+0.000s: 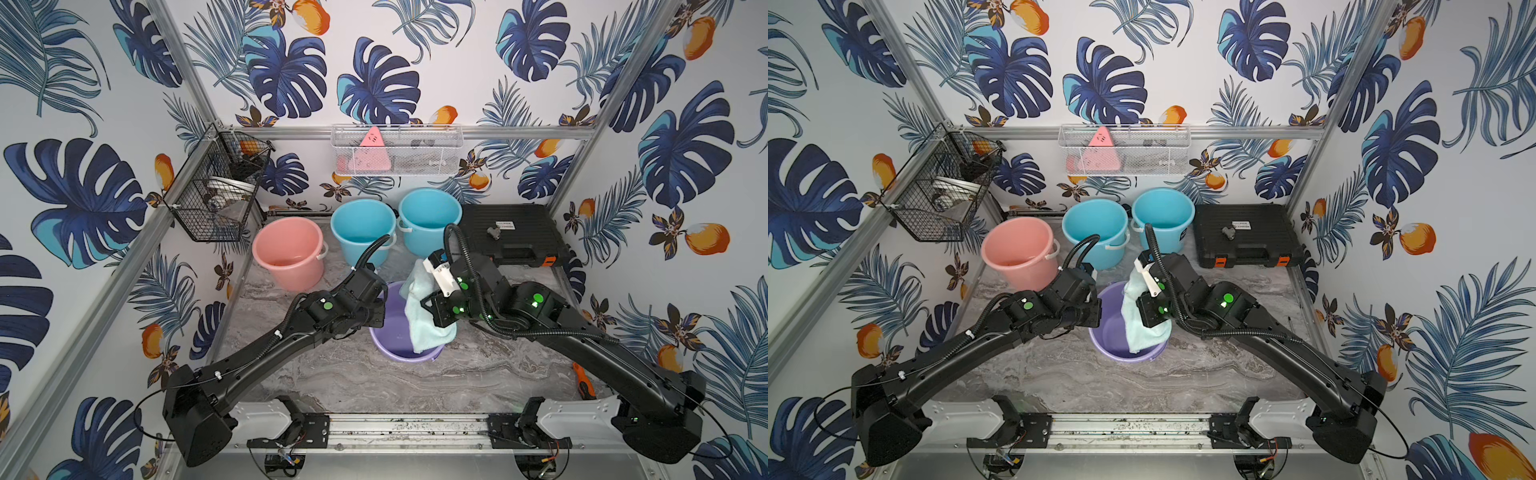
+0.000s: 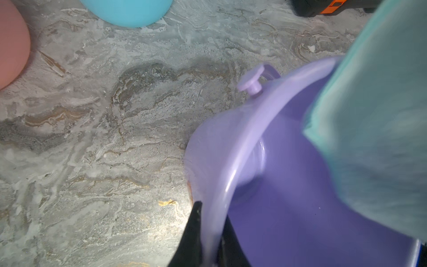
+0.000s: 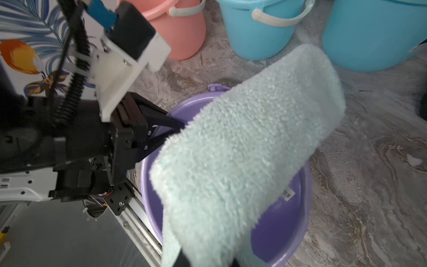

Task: Wipe the inside of the bucket with a cloth
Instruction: Pick up the bucket from the center of the board, then wipe the dirt from the inside of the bucket.

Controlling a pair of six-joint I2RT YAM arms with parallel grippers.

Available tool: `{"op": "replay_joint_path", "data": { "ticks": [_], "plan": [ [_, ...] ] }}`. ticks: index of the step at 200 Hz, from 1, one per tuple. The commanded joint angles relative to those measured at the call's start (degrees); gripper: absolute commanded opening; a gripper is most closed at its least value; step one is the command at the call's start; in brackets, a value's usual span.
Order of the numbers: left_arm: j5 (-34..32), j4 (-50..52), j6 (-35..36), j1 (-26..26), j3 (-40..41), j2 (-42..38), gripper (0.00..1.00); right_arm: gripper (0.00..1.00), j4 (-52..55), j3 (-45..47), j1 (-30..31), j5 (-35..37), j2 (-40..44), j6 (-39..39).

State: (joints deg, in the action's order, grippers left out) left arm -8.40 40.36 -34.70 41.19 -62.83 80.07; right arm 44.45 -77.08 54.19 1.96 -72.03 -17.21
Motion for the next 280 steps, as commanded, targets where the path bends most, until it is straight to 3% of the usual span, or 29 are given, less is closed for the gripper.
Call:
{"op": "replay_joint_path", "data": {
  "ticks": [1,49,82,119,178,217,280],
  "plan": [
    [1.8,-4.9,-0.5,0.2,1.5,-1.8,0.00,0.01,-9.1,5.2,1.9,2.3,-0.2,4.3],
    [1.7,-5.9,0.9,1.8,3.0,-5.0,0.00,0.00,-20.8,16.0,4.1,2.3,-2.5,15.2],
    [0.3,-4.6,2.5,3.7,2.6,-6.0,0.00,0.00,-25.4,19.9,4.9,-0.4,-4.0,27.4],
    [-2.0,-4.2,4.3,6.6,3.0,-8.1,0.00,0.00,-26.6,23.6,5.3,-1.2,-4.5,43.1],
    [-4.3,-3.3,6.2,10.8,4.2,-11.4,0.00,0.00,-22.2,24.4,5.3,-0.1,-6.1,57.4],
    [-6.2,-1.9,7.0,14.7,3.6,-11.0,0.00,0.00,-24.1,24.1,5.3,4.6,-8.5,64.6],
    [-10.1,-0.3,5.7,17.9,3.4,-10.5,0.00,0.00,-40.8,28.9,5.3,21.7,-11.6,77.2]
  ]
}}
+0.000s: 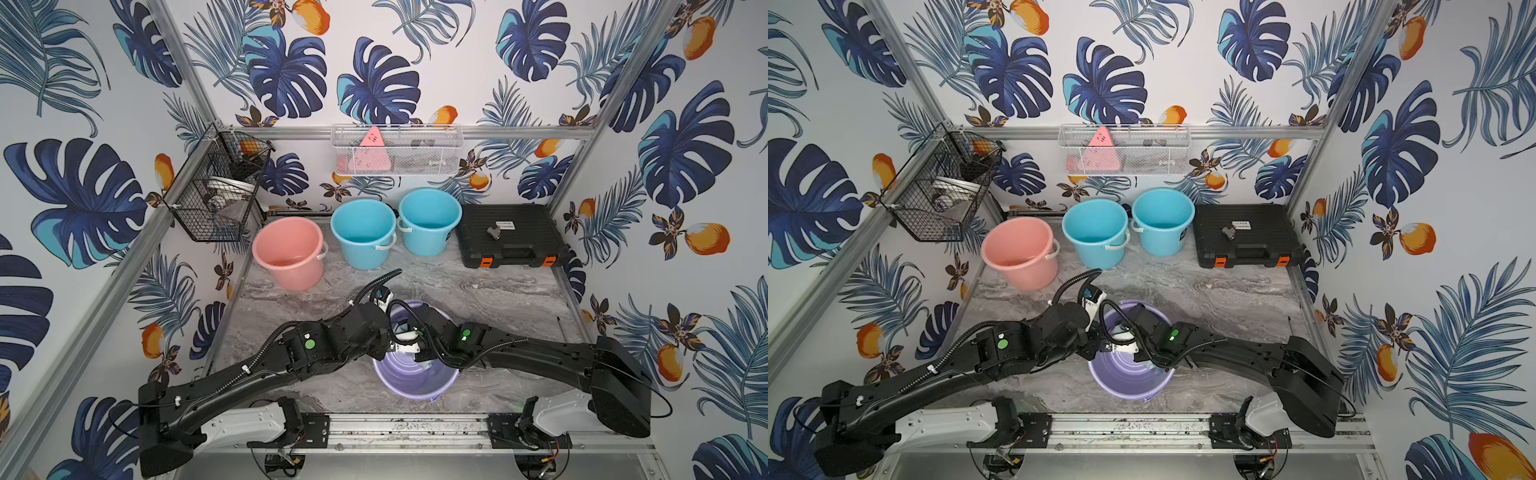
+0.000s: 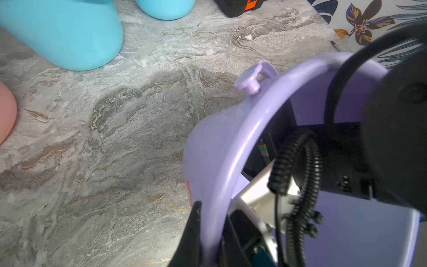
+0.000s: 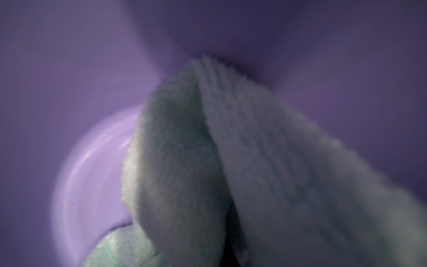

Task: Wipe the inside of the bucket with a cloth
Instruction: Wipe the dirt from the inside of the bucket.

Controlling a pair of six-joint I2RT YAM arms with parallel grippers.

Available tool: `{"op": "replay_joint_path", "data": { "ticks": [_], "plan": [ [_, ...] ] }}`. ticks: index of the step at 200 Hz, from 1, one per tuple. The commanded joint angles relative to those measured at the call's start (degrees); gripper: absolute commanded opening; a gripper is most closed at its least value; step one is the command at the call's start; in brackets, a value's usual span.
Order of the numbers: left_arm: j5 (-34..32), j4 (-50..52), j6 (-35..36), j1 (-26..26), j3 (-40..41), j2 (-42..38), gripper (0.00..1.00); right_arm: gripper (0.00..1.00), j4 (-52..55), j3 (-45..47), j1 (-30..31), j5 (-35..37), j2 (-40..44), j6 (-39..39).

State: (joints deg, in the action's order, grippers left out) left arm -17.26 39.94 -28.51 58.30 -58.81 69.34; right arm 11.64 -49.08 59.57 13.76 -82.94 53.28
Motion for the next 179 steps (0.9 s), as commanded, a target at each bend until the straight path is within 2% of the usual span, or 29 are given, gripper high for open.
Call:
{"op": "replay_joint_path", "data": {
  "ticks": [1,27,47,85,120,142,179],
  "plan": [
    [-1.3,0.2,-0.5,0.9,-0.6,0.3,0.00,0.00,-8.1,0.9,-0.1,10.1,-0.8,6.7],
    [-3.6,1.6,-1.1,1.6,-0.8,0.3,0.00,0.00,-4.5,0.5,0.0,16.7,-1.4,7.0],
    [-6.2,3.2,-1.7,2.0,-1.1,0.4,0.00,0.00,2.6,-0.1,-0.1,19.9,-0.8,4.0],
    [-9.4,4.4,-2.2,2.6,-0.9,0.1,0.00,0.00,22.2,-2.0,0.1,18.2,0.5,-6.7],
    [-11.9,4.2,-2.5,3.4,-0.8,0.1,0.00,0.00,34.3,-3.5,0.3,10.4,2.3,-14.1],
    [-12.5,3.1,-2.3,3.8,-0.6,0.1,0.00,0.00,40.3,-5.4,0.2,2.1,2.5,-17.1],
    [-12.7,0.6,-2.1,4.6,0.2,0.1,0.00,0.00,40.2,-4.8,0.2,-14.1,5.4,-18.2]
  ]
}}
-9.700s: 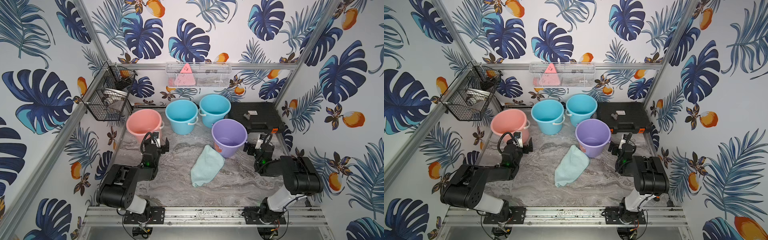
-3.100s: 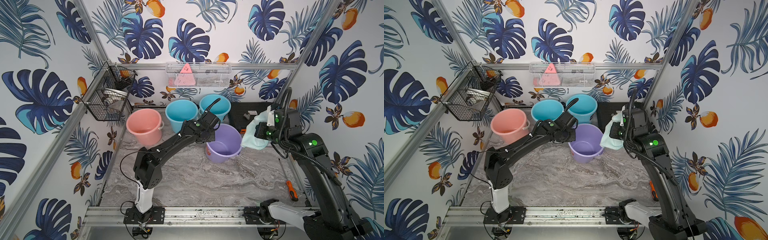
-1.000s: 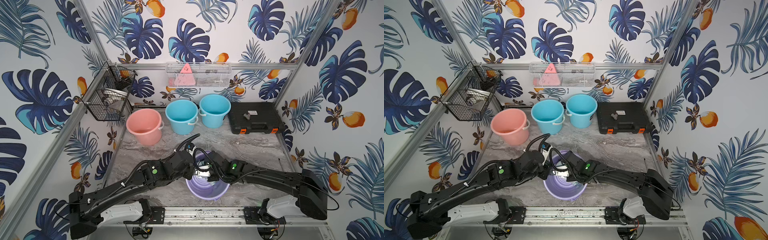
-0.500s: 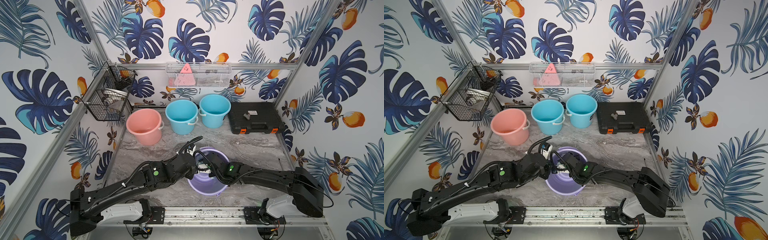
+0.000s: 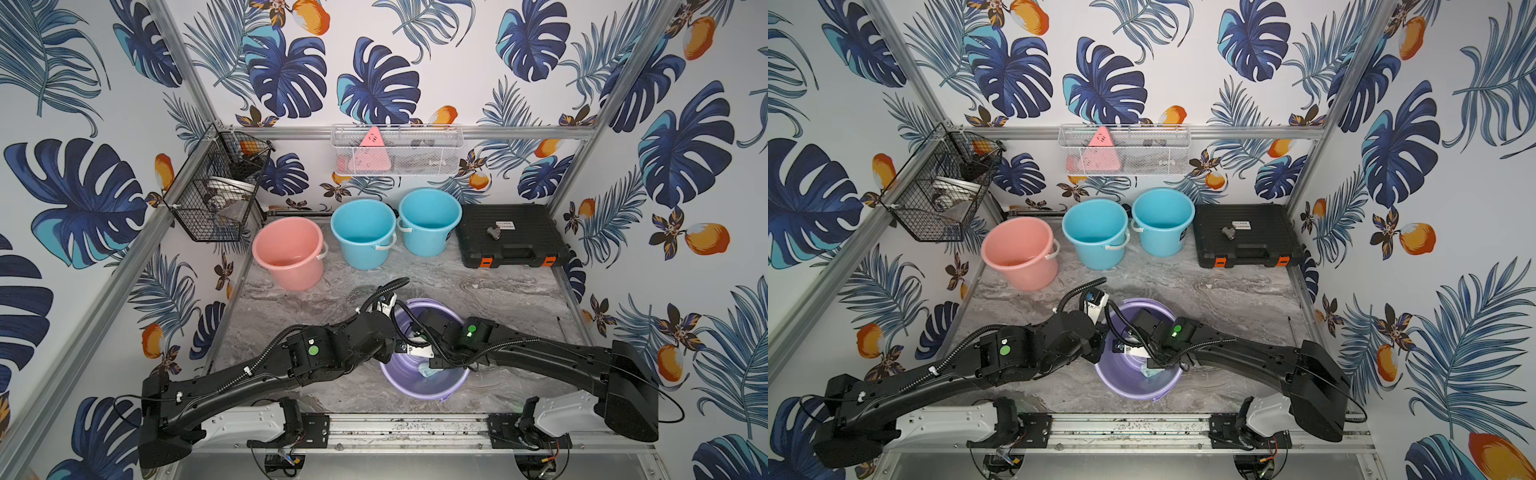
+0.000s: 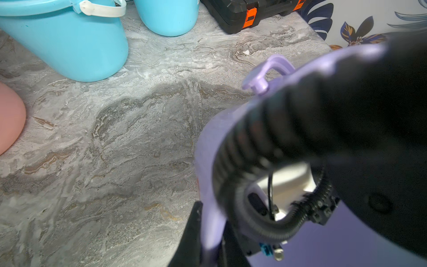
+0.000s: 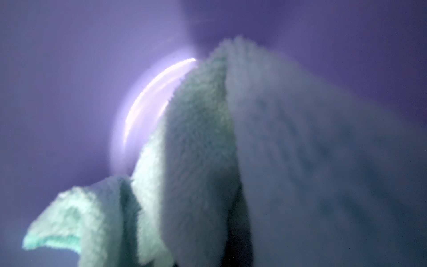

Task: Wipe the inside of the bucket with a cloth
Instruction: Wipe the dirt from the inside of the bucket.

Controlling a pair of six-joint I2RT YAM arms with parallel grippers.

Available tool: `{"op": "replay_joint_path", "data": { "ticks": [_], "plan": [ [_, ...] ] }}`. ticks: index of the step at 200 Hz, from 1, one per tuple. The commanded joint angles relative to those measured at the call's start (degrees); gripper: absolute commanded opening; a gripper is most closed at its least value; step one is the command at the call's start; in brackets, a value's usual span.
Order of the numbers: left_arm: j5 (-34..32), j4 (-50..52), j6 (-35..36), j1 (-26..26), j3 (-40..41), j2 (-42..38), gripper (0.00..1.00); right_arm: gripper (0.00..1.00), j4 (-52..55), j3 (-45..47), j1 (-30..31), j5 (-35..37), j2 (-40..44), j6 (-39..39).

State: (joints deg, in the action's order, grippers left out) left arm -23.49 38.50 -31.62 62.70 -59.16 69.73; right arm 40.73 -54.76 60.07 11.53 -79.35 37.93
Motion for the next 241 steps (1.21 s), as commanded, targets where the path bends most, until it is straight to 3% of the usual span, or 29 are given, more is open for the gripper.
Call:
{"op": "replay_joint_path", "data": {
  "ticks": [1,43,78,160,210,241],
  "plan": [
    [-6.4,2.1,1.0,0.2,0.5,-0.3,0.00,0.00,10.9,1.0,-0.3,-12.2,2.0,-2.9],
    [-4.4,-2.4,-0.5,0.5,3.2,-1.8,0.00,0.00,-0.5,4.9,-0.7,-27.6,6.1,-4.9],
    [-1.1,-6.1,-2.7,0.5,5.9,-2.8,0.00,0.00,-14.3,9.3,-0.7,-32.1,6.3,-7.7],
    [2.6,-8.8,-7.0,0.9,9.8,-2.5,0.00,0.00,-48.1,19.5,-0.2,-6.2,5.2,-12.7],
    [0.8,-6.2,-6.9,1.5,9.0,-3.0,0.00,0.00,-50.1,20.5,4.0,17.7,1.9,-5.1],
    [0.0,-5.2,-6.4,1.6,8.3,-3.1,0.00,0.00,-41.4,18.6,5.1,24.9,0.6,-1.4]
  ]
}}
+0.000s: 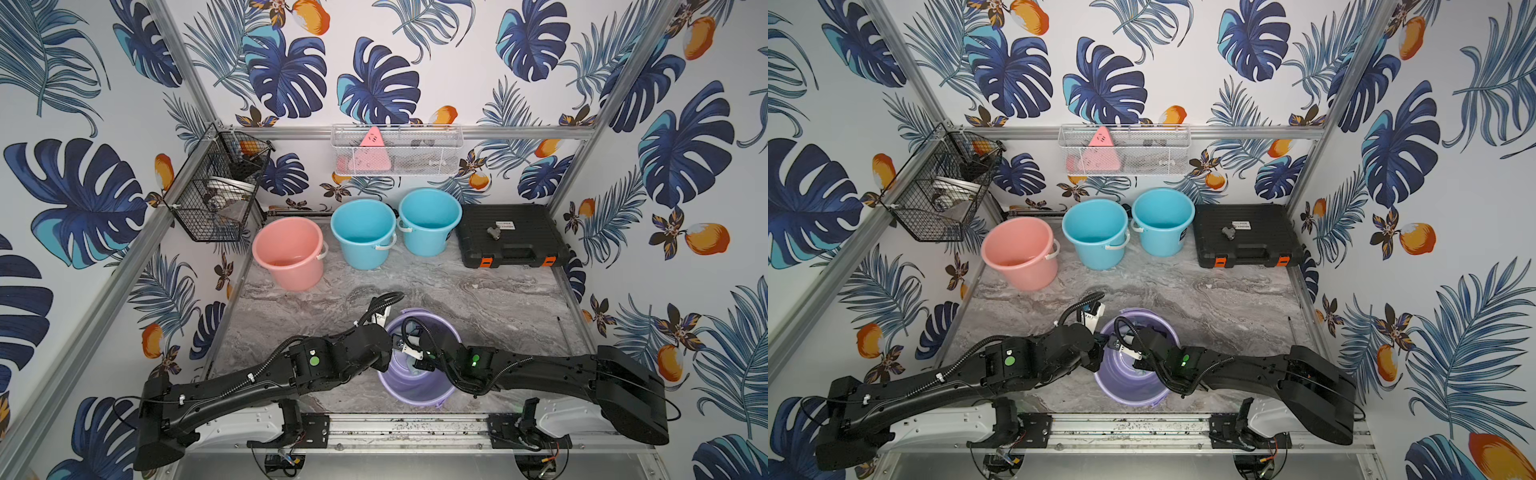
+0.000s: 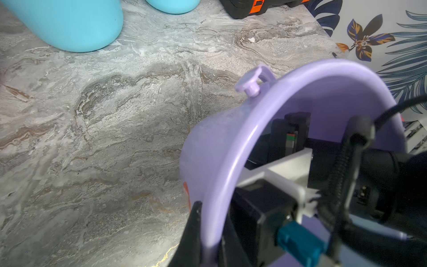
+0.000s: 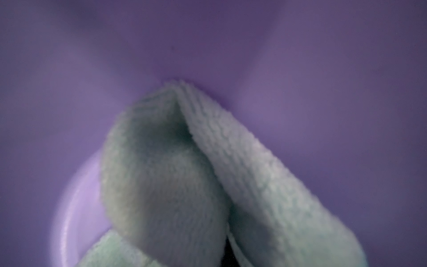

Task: Wipe the inside of the bucket with a cloth
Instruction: Wipe the dirt from the inside of the bucket.

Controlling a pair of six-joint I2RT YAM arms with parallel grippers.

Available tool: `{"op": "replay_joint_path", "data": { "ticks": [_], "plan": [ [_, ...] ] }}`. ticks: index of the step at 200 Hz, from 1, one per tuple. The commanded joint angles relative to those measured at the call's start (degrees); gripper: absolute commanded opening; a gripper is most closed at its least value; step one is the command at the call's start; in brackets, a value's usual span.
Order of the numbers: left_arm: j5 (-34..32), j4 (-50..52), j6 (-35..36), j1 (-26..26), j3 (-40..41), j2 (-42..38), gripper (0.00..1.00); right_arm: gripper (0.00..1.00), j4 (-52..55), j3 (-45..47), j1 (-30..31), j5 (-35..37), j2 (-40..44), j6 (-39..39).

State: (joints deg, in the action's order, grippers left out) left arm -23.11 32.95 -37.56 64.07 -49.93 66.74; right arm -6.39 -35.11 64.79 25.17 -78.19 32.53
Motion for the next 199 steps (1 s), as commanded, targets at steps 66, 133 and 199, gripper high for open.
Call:
{"op": "replay_joint_path", "data": {
  "ticks": [66,133,199],
  "plan": [
    [-3.2,2.1,-0.1,1.1,-1.8,0.0,0.00,0.00,33.8,-5.9,0.5,6.8,1.6,2.4],
    [-6.0,3.0,0.6,2.5,-3.0,1.4,0.00,0.00,52.4,-11.0,0.2,-12.8,0.3,-2.8],
    [-5.6,1.4,0.2,3.3,-3.0,2.7,0.00,0.00,45.0,-8.7,-4.4,-36.1,4.4,-4.4]
  ]
}}
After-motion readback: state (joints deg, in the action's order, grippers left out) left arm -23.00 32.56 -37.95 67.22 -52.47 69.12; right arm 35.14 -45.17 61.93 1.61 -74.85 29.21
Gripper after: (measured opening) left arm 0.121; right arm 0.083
